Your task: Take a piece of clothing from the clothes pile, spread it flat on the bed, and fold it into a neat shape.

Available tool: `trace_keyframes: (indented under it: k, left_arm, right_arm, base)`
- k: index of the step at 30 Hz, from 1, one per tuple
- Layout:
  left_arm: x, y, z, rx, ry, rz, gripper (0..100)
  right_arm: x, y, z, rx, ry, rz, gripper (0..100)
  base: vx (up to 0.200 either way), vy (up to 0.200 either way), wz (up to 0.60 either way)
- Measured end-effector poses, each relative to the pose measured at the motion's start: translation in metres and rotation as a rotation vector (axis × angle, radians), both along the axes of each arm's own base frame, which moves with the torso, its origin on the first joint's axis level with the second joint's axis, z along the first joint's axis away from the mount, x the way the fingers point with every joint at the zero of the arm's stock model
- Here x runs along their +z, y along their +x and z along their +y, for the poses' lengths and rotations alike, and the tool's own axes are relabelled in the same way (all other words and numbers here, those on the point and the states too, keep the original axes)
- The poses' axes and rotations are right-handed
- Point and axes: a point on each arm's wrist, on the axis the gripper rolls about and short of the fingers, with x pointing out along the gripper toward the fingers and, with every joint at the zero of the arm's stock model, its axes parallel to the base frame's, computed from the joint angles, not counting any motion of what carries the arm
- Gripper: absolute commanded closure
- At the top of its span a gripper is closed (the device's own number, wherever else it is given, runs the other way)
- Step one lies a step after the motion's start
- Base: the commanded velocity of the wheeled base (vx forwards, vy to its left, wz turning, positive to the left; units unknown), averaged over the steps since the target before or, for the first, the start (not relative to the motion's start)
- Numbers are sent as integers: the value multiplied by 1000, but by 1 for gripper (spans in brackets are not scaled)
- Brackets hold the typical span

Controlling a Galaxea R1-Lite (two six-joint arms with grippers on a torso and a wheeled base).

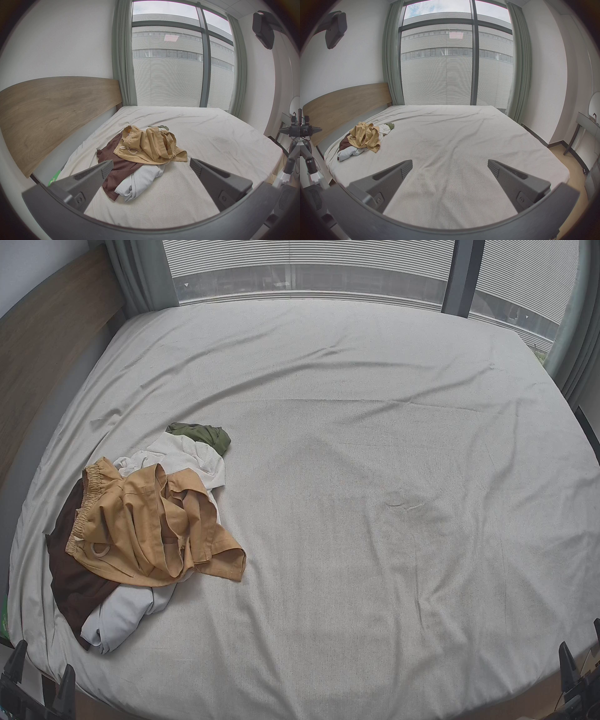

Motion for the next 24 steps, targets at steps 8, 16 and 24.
trace_keyframes:
  k: [8, 16, 24]
  left_arm:
    - [0, 0, 0, 0, 0, 0, 0]
    - [0, 0, 0, 0, -2, 0, 0]
    - [0, 0, 0, -2, -4, 0, 0]
  right_arm:
    - [0, 0, 0, 1, -8, -2, 0]
    - [0, 0, 0, 3, -12, -4, 0]
    - [0, 0, 0, 8, -18, -4, 0]
  base:
    - [0, 0, 0]
    - [0, 0, 0]
    - [0, 0, 0]
